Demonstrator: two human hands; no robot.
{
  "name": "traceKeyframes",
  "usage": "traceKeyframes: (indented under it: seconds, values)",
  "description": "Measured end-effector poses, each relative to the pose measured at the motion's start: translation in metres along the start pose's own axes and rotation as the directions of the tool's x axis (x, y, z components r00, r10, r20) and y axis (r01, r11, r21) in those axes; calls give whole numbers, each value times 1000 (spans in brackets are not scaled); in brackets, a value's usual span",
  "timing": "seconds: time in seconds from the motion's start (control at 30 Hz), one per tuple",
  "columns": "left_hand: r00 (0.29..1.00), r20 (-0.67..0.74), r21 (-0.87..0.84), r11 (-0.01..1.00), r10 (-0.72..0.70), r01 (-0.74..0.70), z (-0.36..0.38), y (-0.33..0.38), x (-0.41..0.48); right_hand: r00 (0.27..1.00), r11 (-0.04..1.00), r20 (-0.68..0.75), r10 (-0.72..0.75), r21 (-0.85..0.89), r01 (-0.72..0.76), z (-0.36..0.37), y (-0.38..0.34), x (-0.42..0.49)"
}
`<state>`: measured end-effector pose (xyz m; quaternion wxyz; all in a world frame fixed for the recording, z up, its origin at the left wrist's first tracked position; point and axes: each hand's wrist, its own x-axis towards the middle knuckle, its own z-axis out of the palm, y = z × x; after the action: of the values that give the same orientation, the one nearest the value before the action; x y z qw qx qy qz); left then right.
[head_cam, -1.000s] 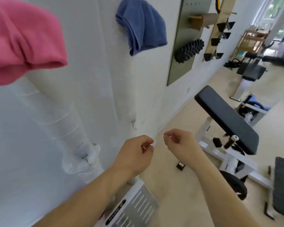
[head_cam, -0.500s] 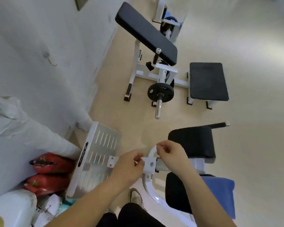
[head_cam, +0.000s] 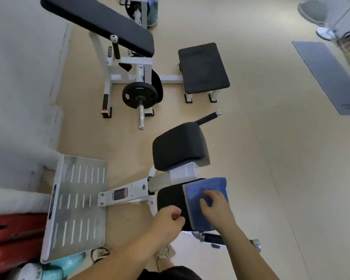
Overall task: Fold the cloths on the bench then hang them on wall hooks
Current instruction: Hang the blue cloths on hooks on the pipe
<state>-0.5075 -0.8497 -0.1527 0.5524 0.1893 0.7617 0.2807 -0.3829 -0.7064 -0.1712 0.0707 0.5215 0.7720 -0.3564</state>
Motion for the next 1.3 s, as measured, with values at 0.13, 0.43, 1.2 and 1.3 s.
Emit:
traceKeyframes:
  seconds: [0.13, 0.43, 1.2, 1.3]
  values:
    - [1000, -10, -30, 999, -25, 25, 26, 18, 21, 998, 999, 52, -30, 28, 28, 6, 24, -4]
    - [960, 50, -422, 866, -274, 269, 56, 42, 45, 986, 846, 148, 76, 514, -143, -18, 47, -11]
    - [806, -342, -57, 845, 484, -532, -141, 60, -88, 798, 809, 191, -572, 289, 511, -96, -177, -33]
    - [745, -487, -17, 848, 456, -530, -195, 21, -113, 726, 769, 252, -639, 242, 592, -62, -240, -30]
